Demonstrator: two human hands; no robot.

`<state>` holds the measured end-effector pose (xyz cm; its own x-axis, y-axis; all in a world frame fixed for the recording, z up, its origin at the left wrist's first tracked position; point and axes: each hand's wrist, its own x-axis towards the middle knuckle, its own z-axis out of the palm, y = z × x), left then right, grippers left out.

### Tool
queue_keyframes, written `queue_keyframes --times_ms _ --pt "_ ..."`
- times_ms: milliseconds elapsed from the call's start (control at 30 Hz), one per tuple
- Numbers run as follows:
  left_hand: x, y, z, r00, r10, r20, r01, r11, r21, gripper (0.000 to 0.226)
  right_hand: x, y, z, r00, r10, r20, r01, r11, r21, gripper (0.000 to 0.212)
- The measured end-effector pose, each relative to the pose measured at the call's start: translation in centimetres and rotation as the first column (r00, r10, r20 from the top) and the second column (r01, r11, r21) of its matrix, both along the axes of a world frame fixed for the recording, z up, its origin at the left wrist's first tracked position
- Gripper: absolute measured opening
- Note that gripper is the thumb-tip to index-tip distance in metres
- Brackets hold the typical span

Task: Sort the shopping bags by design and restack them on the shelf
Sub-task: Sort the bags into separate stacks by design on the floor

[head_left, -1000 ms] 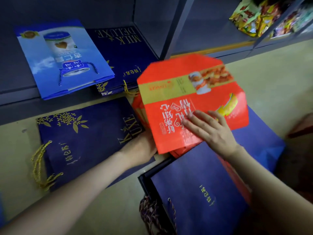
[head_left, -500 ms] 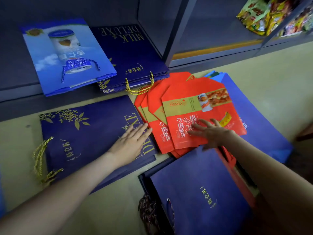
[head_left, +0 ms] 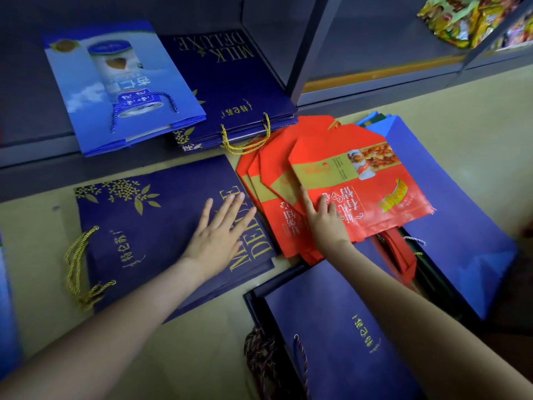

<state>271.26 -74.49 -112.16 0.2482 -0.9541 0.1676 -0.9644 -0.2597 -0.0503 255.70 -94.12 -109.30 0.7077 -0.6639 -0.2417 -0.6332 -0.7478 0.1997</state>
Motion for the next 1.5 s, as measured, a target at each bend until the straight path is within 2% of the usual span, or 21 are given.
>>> queue_keyframes --times_ms 67,167,267,333,433,533,700,800,900,967,1000,1067,1133,1200,1233,1333,1433,1500 --pt "0.3 0.2 -0.1 1.0 0.005 0.01 -0.005 1.0 -0.011 0.091 -1.0 -1.1 0.5 0.988 0.138 0.07 -0.134 0.989 -0.066 0.07" --pt "0.2 0.6 -0.7 1.0 0.017 -0.008 -0.017 1.0 0.0 0.093 -1.6 -2.0 0.4 0.959 0.277 -0.065 -0.284 0.95 -0.132 0.056" --pt "-0.2 0.8 -1.2 1.0 0.017 -0.02 -0.016 1.0 0.004 0.092 -1.4 -2.4 -0.5 0.954 0.203 -0.22 -0.201 0.979 0.031 0.054" --pt "-0.3 0.9 -1.4 1.0 0.012 -0.017 -0.012 1.0 -0.002 0.092 -1.1 -2.2 -1.0 0.964 0.129 -0.233 -0.109 0.99 0.094 0.059" --pt "0.1 1.2 -1.3 1.0 0.017 0.0 -0.017 1.0 -0.021 0.094 -0.5 -1.7 -1.6 0.977 0.099 -0.188 -0.08 0.991 0.104 0.061" --pt "0.6 1.8 -1.3 1.0 0.03 0.005 -0.03 0.999 -0.03 0.098 -0.6 -1.8 -1.4 0.977 0.131 -0.17 -0.119 0.99 0.076 0.064" --pt "0.7 2.4 -1.8 0.999 0.032 0.021 -0.032 0.999 0.018 0.106 -0.6 -1.8 -0.3 0.96 0.136 -0.244 -0.15 0.988 -0.041 0.089" --pt "0.3 2.4 -1.5 0.999 0.034 0.027 -0.035 0.999 0.03 0.11 -1.2 -1.7 0.0 0.98 0.075 -0.185 -0.095 0.991 -0.098 0.085" --pt "-0.1 2.3 -0.8 0.999 0.001 0.051 -0.001 1.0 -0.002 0.115 -1.3 -0.9 2.0 0.985 0.076 -0.157 -0.089 0.993 -0.083 0.084" --pt "-0.4 2.3 0.1 0.996 -0.015 0.089 0.019 0.999 -0.044 0.121 -0.9 1.0 3.8 0.994 0.086 -0.061 -0.089 0.994 -0.064 0.076" --pt "-0.5 2.3 0.7 0.993 -0.015 0.118 0.024 0.997 -0.073 0.123 -0.6 2.5 4.6 0.994 0.105 0.037 -0.102 0.992 -0.072 0.071" --pt "-0.9 2.6 1.7 0.984 -0.022 0.176 0.047 0.989 -0.141 0.114 -0.2 6.3 5.5 0.956 0.19 0.222 -0.179 0.981 -0.068 0.073" --pt "-1.1 3.3 2.4 0.977 -0.052 0.208 0.095 0.975 -0.202 0.087 -0.1 10.1 5.4 0.89 0.309 0.335 -0.304 0.95 -0.067 0.075" --pt "-0.7 4.2 2.8 0.976 -0.084 0.2 0.127 0.969 -0.213 0.061 -0.2 13.3 5.2 0.856 0.356 0.375 -0.379 0.925 -0.015 0.093" --pt "-0.3 4.7 2.8 0.977 -0.096 0.192 0.133 0.973 -0.19 0.052 -0.4 14.5 5.0 0.857 0.364 0.364 -0.395 0.919 0.011 0.094" --pt "0.9 6.5 2.8 0.979 -0.148 0.143 0.162 0.982 -0.095 0.038 -1.1 16.6 4.5 0.862 0.431 0.267 -0.44 0.897 -0.029 0.071" --pt "1.6 8.1 2.5 0.982 -0.135 0.13 0.143 0.988 -0.052 0.046 -0.5 16.6 4.2 0.929 0.348 0.121 -0.35 0.937 -0.009 0.059" --pt "1.7 8.8 2.2 0.986 -0.104 0.131 0.107 0.994 -0.013 0.052 0.2 15.4 3.6 0.96 0.277 0.046 -0.276 0.961 -0.015 0.064"
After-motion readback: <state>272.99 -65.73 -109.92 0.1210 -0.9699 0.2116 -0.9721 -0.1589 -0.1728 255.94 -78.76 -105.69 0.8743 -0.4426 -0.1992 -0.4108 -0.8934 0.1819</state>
